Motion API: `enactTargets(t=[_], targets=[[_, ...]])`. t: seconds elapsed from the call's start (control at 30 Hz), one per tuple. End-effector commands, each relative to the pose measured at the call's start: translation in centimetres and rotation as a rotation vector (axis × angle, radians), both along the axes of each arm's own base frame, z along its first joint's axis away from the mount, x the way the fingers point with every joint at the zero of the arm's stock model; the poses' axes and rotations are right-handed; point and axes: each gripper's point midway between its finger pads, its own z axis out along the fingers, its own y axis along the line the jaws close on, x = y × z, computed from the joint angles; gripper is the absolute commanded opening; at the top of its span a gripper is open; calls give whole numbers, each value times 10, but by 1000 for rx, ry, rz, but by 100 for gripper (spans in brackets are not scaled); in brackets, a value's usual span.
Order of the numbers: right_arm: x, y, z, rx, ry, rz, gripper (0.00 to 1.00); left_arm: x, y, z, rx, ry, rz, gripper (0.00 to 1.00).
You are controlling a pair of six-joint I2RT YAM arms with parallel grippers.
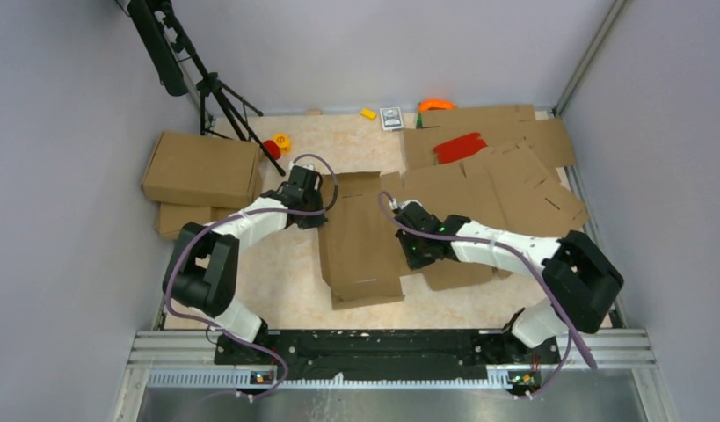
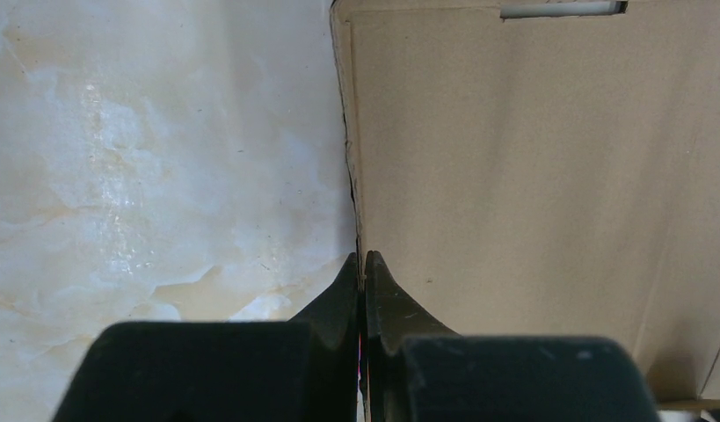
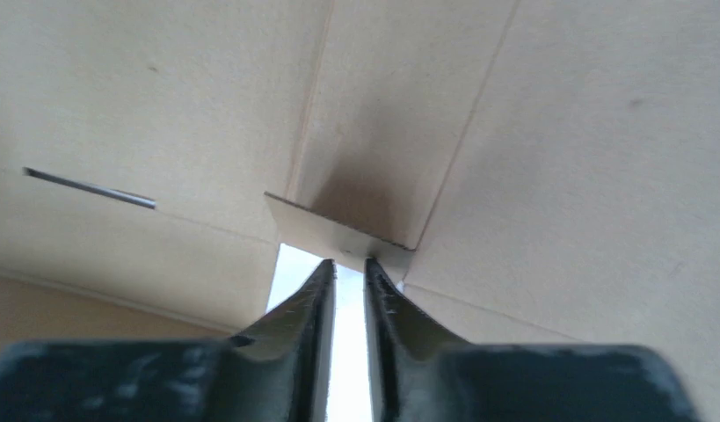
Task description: Fold the paper box
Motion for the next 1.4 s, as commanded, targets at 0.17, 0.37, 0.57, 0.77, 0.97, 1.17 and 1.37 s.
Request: enactTargets(t=[0.17,0.37,0.57,0.77,0.97,1.17,1.37], targets=[[13,-6,24,131,-56,-20,56,12,-7,12,-18,-34,-26,0],[6,1,19,149,-27,52,52,11,-9,13,-21,-34,-31,0],[1,18,30,227,-23,161,15,12,-9,12,-21,-32,-31,0],[-2,43,49,204,-41,264,0,7,-21,12,-69,-12,-49,0],[-10,64,45,80,-36,354,1,5,-24,13,-79,-11,-46,0],[-6,65,48,26,-60,336,14,5,-23,14,-72,-11,-48,0],[9,60,85,125,-107,231,41,8,-25,9,-64,-15,-74,0]])
